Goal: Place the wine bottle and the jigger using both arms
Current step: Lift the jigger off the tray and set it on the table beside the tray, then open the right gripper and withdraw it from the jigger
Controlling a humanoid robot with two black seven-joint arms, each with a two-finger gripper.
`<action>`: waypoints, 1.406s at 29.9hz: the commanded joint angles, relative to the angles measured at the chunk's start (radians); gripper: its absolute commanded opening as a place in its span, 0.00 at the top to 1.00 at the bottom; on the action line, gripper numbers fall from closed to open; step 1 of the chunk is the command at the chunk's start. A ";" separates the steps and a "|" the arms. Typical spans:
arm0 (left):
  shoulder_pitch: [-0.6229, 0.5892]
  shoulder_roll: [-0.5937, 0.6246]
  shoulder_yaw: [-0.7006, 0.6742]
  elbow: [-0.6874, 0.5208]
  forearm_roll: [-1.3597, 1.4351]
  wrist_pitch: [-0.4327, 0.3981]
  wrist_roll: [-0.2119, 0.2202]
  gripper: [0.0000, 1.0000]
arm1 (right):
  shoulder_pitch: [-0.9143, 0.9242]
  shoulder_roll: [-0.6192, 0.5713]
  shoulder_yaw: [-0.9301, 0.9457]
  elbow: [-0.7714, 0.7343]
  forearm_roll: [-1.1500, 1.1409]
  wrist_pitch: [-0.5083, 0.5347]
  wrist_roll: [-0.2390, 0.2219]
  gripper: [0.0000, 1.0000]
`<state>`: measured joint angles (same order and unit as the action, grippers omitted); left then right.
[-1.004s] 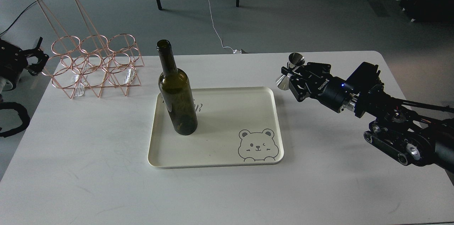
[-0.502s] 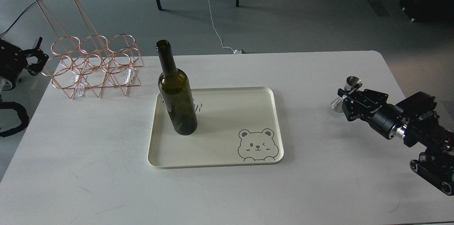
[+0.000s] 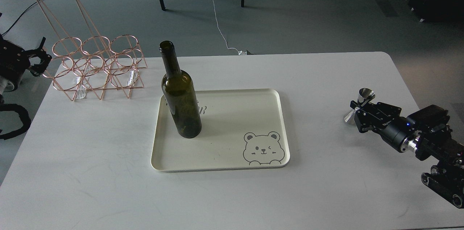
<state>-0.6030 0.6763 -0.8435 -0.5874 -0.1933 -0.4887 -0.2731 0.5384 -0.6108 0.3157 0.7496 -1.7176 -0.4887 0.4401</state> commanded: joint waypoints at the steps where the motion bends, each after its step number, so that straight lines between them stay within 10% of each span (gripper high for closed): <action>1: 0.002 0.005 0.001 0.000 -0.001 0.000 -0.005 0.01 | -0.002 -0.004 -0.001 0.002 0.000 0.000 0.002 0.56; 10: 0.000 0.003 0.000 0.000 -0.001 0.000 -0.005 0.01 | -0.038 -0.017 -0.004 0.023 0.000 0.000 0.005 0.43; 15: 0.000 0.003 0.000 0.000 -0.001 0.000 -0.005 0.01 | -0.067 -0.122 -0.001 0.151 0.001 0.000 0.005 0.04; 25: 0.000 0.005 0.001 0.000 -0.001 0.000 -0.005 0.01 | -0.107 -0.288 0.000 0.226 0.047 0.000 0.005 0.03; 42: 0.000 0.101 0.006 -0.006 0.003 0.000 0.009 0.01 | 0.047 -0.331 0.016 0.206 0.797 0.000 0.012 0.02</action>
<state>-0.6027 0.7711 -0.8389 -0.5935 -0.1910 -0.4887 -0.2650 0.5429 -0.9379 0.3276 0.9574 -1.0369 -0.4887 0.4534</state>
